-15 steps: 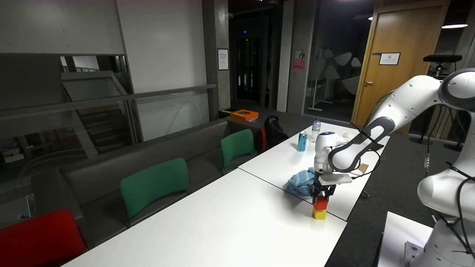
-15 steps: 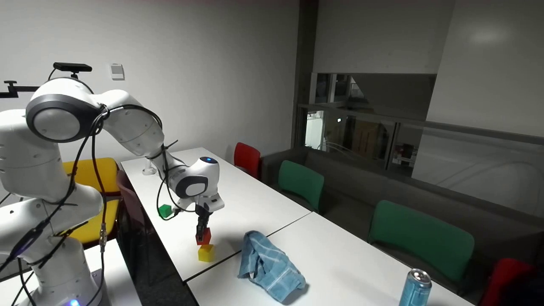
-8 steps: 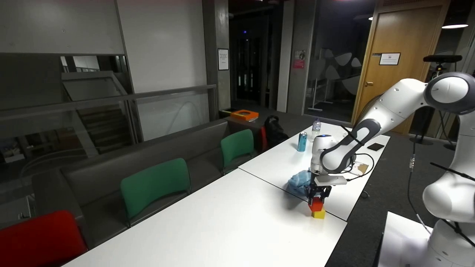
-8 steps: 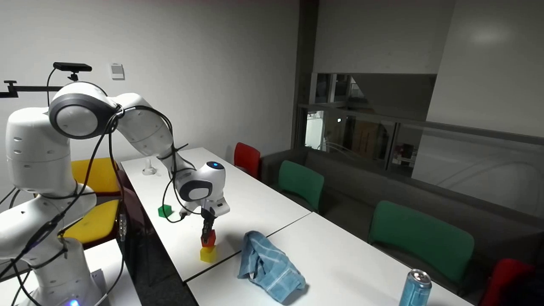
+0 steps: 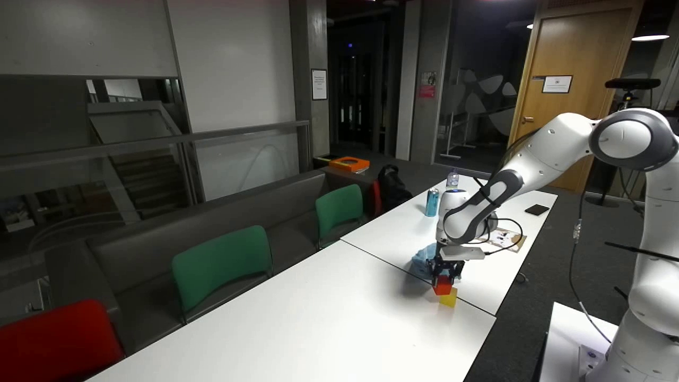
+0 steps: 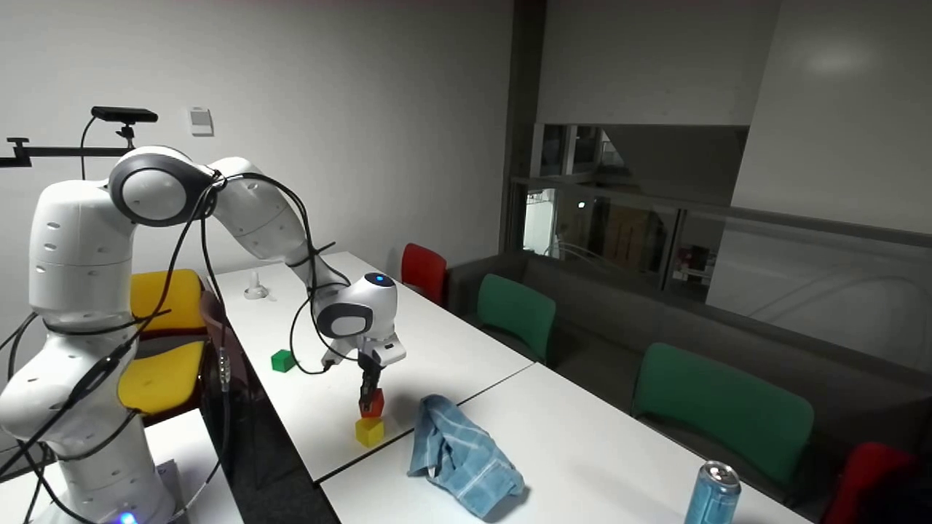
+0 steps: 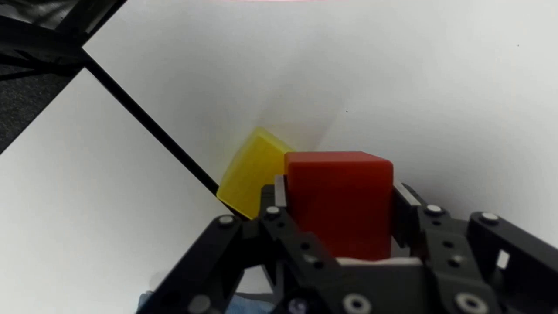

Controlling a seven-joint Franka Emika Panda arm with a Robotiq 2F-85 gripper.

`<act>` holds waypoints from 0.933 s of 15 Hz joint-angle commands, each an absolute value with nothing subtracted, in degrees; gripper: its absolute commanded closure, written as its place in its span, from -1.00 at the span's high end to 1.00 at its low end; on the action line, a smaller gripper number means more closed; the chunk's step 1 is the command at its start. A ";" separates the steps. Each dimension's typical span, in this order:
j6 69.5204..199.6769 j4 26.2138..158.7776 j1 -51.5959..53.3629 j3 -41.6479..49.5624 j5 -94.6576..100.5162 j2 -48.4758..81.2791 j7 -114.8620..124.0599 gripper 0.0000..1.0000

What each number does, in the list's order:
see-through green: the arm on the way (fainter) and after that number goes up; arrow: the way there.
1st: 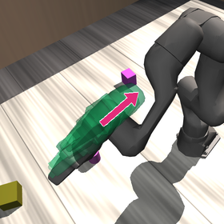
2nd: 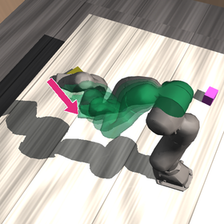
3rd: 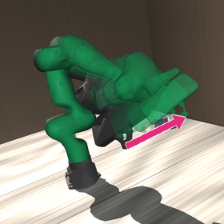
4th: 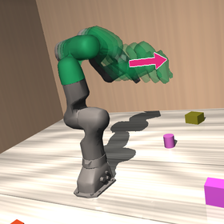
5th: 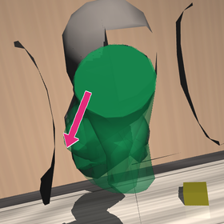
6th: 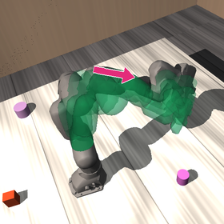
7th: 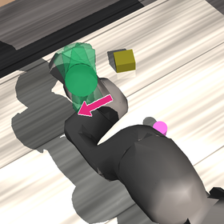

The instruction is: Pick up the orange and green object and place them on top of the yellow object

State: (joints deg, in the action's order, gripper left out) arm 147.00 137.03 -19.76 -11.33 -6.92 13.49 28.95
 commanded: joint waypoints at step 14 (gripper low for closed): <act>148.74 140.01 -6.20 -0.14 -18.89 11.51 19.56 -0.40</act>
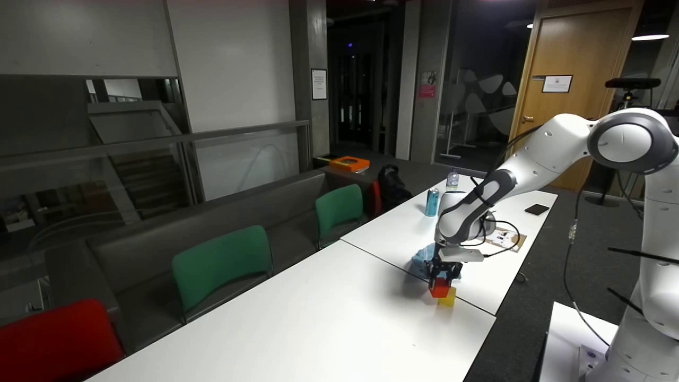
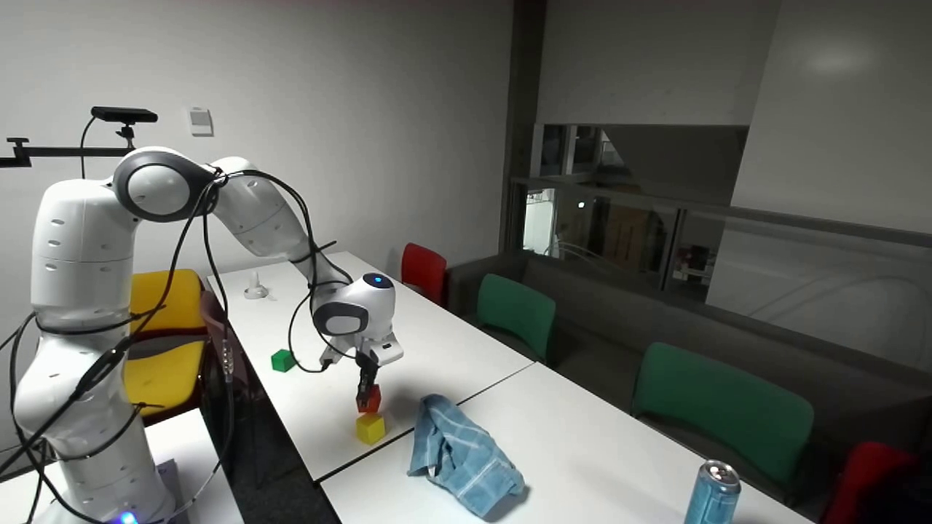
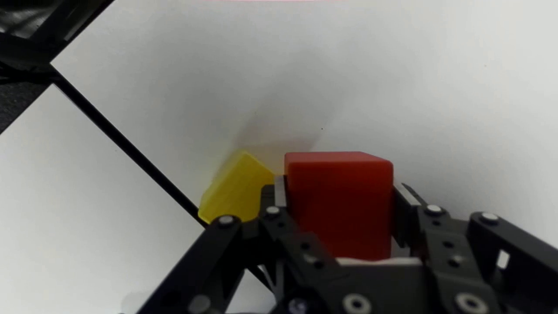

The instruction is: Pick up the orange and green object and place them on top of the yellow object

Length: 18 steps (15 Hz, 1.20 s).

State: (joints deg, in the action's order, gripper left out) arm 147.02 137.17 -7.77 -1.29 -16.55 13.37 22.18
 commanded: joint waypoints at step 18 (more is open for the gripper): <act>151.17 147.30 -4.76 0.64 -18.41 4.96 21.43 -0.40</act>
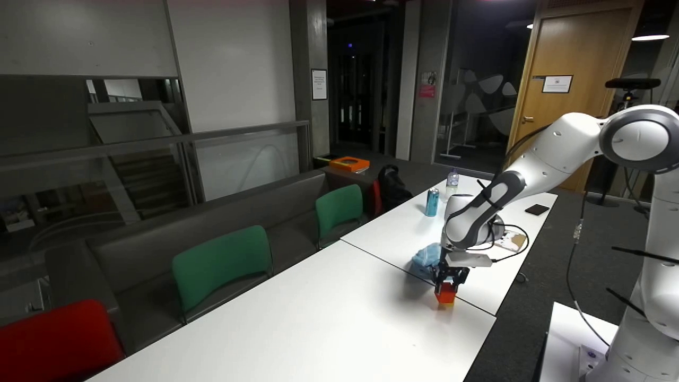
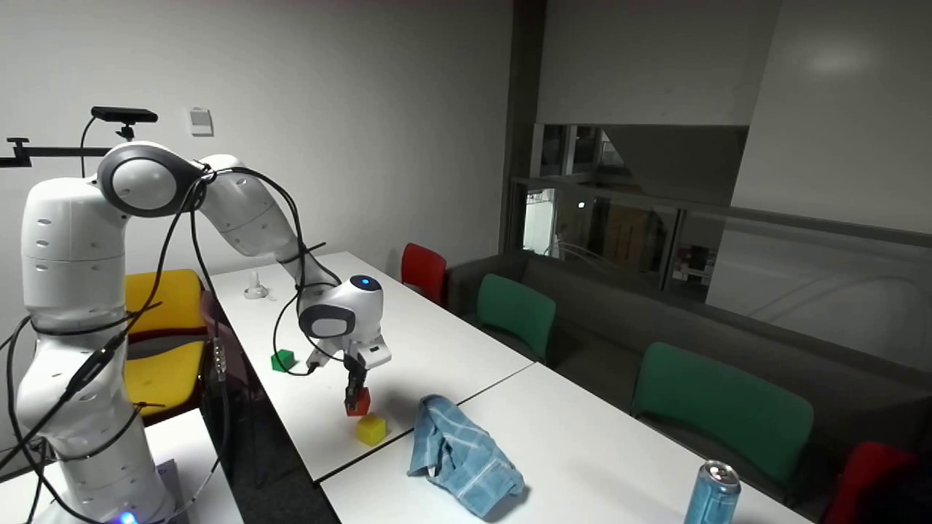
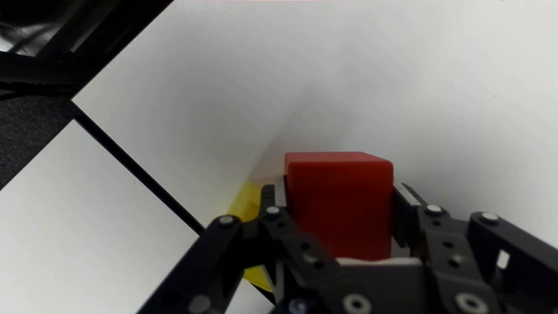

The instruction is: Pick up the orange and green object and place them on top of the yellow object

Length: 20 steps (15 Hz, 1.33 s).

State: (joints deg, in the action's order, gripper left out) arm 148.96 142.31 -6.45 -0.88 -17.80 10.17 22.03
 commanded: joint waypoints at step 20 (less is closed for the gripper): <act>149.42 147.80 -5.01 4.57 -8.38 0.46 29.45 -0.40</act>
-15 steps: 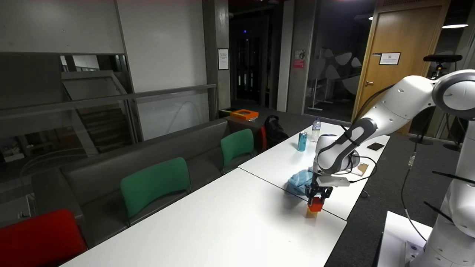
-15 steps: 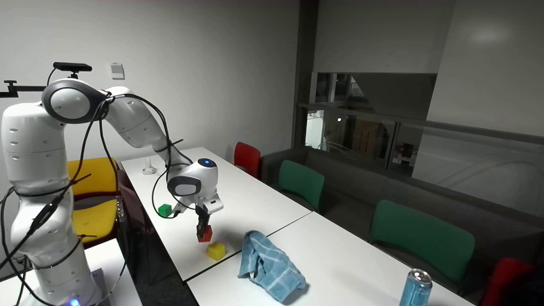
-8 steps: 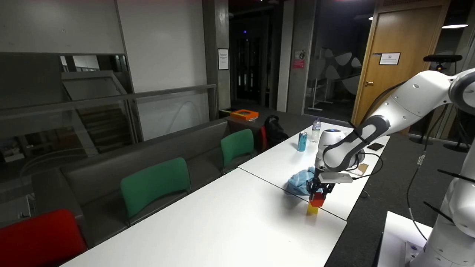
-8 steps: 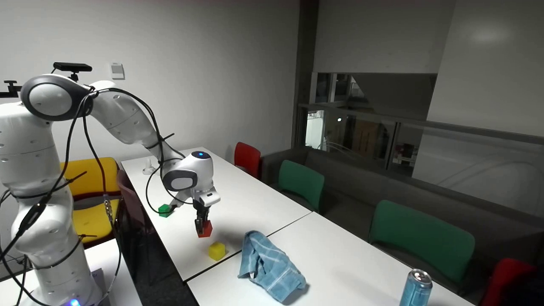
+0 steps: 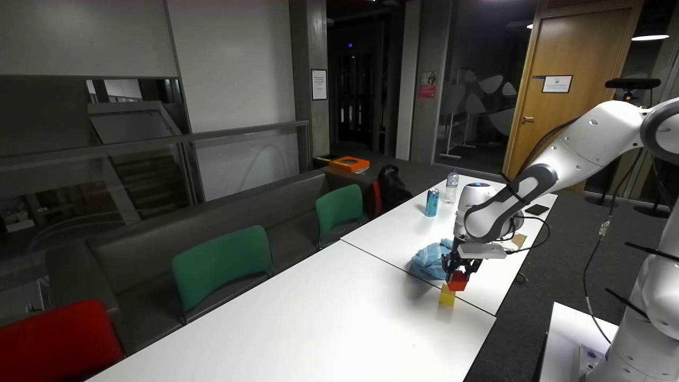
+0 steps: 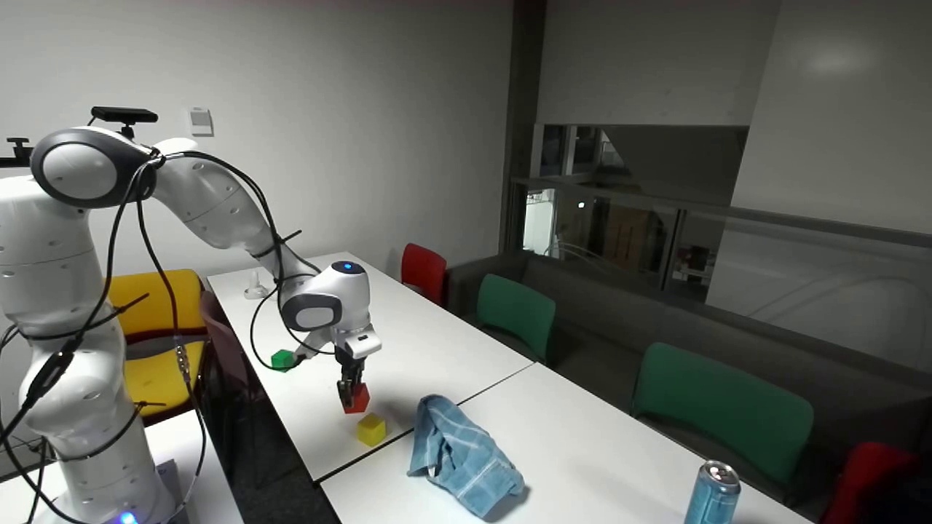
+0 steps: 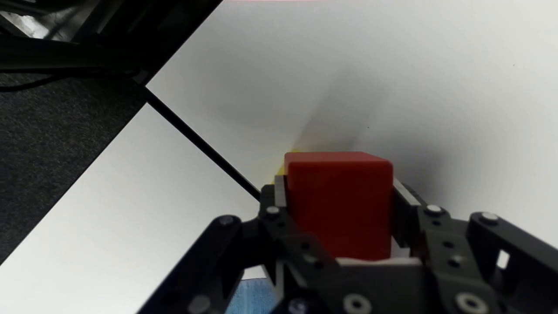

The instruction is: Pick up the orange and green object and place them on top of the yellow object

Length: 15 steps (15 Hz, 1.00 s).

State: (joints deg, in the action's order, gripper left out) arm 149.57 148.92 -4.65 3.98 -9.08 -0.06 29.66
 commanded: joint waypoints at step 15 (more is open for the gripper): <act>147.24 140.85 -4.84 5.95 -9.52 6.53 27.94 -0.40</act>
